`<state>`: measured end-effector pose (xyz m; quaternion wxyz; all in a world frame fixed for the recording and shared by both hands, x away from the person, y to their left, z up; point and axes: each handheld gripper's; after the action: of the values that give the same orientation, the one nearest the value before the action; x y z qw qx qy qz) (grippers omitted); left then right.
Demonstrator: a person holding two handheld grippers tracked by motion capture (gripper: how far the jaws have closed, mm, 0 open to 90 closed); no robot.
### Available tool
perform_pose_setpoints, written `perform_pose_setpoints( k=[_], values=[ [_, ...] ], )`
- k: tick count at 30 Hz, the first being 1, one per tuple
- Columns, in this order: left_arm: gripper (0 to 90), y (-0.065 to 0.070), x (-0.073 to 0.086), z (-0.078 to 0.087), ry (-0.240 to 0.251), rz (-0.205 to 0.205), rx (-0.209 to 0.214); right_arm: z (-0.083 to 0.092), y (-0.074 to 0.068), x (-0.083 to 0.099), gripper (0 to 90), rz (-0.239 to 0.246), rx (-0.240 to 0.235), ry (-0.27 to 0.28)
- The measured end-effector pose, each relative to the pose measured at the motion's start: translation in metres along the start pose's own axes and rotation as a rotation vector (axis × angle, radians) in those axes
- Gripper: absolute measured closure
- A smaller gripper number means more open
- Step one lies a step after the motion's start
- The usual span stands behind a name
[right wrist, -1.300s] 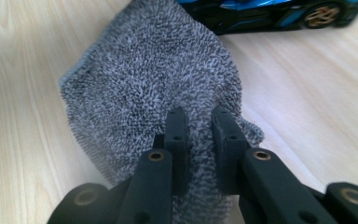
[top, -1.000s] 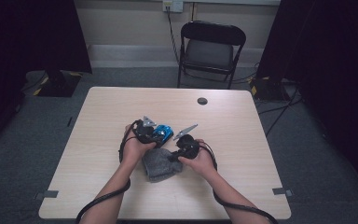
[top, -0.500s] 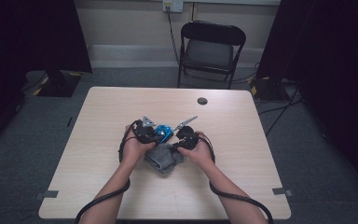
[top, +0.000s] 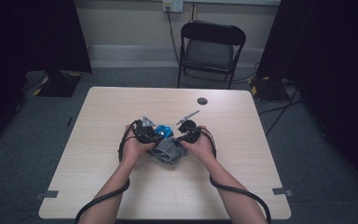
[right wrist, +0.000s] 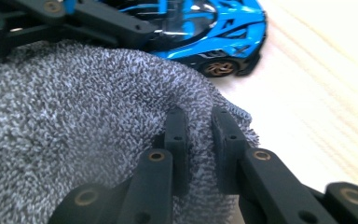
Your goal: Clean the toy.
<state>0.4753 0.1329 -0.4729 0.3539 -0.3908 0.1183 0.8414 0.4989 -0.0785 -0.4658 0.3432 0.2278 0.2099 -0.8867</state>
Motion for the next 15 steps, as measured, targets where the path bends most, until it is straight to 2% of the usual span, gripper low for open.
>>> perform_pose_setpoints(
  k=[4, 15],
  values=[
    [51.8, 0.0, 0.0, 0.0, 0.002, -0.002, -0.002, 0.001, 0.004, -0.002, 78.2, -0.007, 0.018, -0.001],
    [51.9, 0.0, 0.001, 0.0, 0.004, -0.004, -0.007, 0.005, 0.024, -0.007, 78.2, -0.065, 0.069, 0.013]
  ],
)
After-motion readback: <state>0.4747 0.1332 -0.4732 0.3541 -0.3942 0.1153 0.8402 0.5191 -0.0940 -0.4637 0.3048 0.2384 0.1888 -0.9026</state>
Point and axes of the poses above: each handheld gripper's, and its own axes: z roughly backward along the jaws, x roughly out of its underside, y roughly to its right, and after that the axes turned 6 degrees about -z, right-handed
